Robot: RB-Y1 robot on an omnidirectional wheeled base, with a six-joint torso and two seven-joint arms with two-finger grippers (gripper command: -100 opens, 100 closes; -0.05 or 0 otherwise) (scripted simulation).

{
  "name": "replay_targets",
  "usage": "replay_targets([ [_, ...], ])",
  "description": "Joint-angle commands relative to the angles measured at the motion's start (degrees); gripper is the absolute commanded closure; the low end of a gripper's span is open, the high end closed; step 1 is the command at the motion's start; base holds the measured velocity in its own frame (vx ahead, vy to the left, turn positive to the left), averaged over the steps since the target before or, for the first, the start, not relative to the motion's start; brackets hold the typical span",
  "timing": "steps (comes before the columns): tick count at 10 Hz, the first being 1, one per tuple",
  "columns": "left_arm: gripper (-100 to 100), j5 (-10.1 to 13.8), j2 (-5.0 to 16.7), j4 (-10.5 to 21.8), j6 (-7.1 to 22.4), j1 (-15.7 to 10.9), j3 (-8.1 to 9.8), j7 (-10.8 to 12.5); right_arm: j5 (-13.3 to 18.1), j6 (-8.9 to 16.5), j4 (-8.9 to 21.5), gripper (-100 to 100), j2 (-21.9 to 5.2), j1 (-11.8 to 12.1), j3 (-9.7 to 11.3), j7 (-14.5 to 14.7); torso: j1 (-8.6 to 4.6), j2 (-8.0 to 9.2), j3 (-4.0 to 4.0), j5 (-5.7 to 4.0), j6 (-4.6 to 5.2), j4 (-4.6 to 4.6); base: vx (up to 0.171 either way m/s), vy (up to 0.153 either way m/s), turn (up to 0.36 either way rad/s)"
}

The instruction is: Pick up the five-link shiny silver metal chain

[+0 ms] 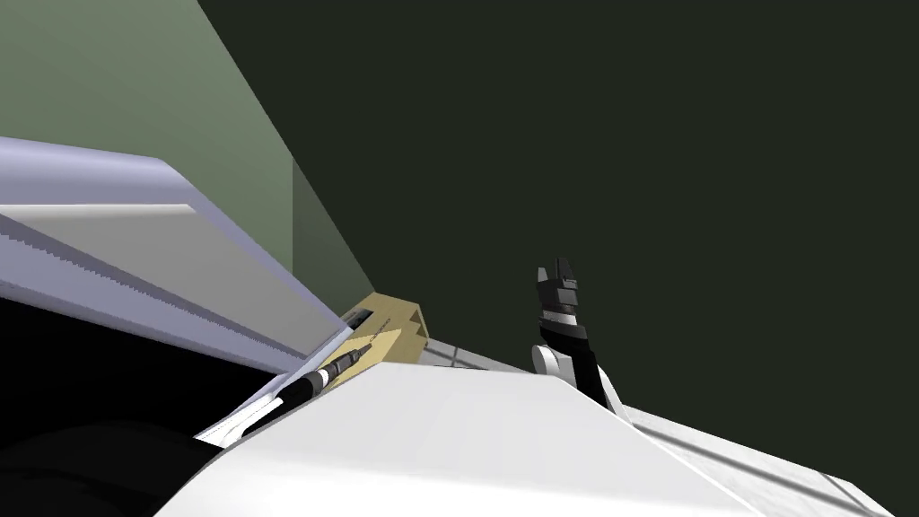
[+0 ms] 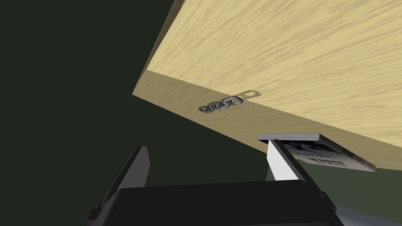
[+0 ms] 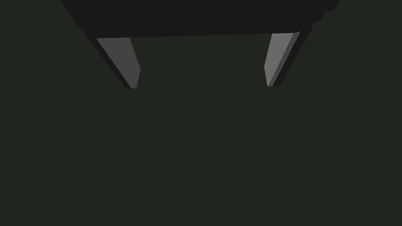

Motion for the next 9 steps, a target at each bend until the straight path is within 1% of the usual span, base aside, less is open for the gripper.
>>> replay_targets([
  [1, -100, 0.22, 1.35, 2.86, 0.91, 0.16, -1.71, -0.13, 0.0, 0.0, 0.0, 0, 0.0, 0.0, 0.0, 0.0, 0.0, 0.0, 0.0, 0.0, 0.0, 0.0, 0.113, -0.002, -0.328],
  [2, -100, 0.36, 2.04, 5.42, 1.41, -0.13, -3.0, -0.23, 0.0, 0.0, 0.0, 0, 0.0, 0.0, 0.0, 0.0, 0.03, -0.11, -0.06, 0.0, 0.02, -0.03, 0.127, 0.001, -0.377],
  [3, -100, 0.36, 2.04, 6.32, 1.41, -0.13, -3.0, -0.23, 0.0, 0.0, 0.0, 0, 0.0, 0.0, 0.0, 0.0, 0.03, -0.17, -0.1, 0.0, 0.01, -0.04, 0.096, 0.0, -0.087],
  [5, -100, 0.71, 3.08, 10.69, 2.28, -0.7, -5.51, -0.48, 0.0, 0.0, 0.0, 0, 0.0, 0.0, 0.0, 0.0, -0.09, -0.03, -0.03, -0.02, -0.03, -0.02, 0.097, -0.022, -0.194],
  [6, -100, 0.9, 3.44, 12.08, 2.66, -0.98, -6.71, -0.61, 0.0, 0.0, 0.0, 0, 0.0, 0.01, 0.0, 0.0, -0.08, -0.12, -0.07, -0.02, -0.01, -0.03, 0.116, -0.018, -0.278],
  [7, -100, 0.9, 3.44, 12.69, 2.66, -0.98, -6.71, -0.61, 0.0, 0.0, 0.0, 0, 0.0, 0.01, 0.0, 0.0, -0.1, -0.15, -0.09, -0.01, 0.0, -0.04, 0.083, -0.007, -0.086],
  [9, -100, 1.29, 3.91, 16.04, 3.28, -1.5, -8.91, -0.88, 0.0, 0.0, 0.0, 0, 0.0, 0.01, 0.0, 0.0, -0.1, -0.02, -0.02, -0.02, -0.04, -0.01, 0.082, -0.016, -0.178],
])
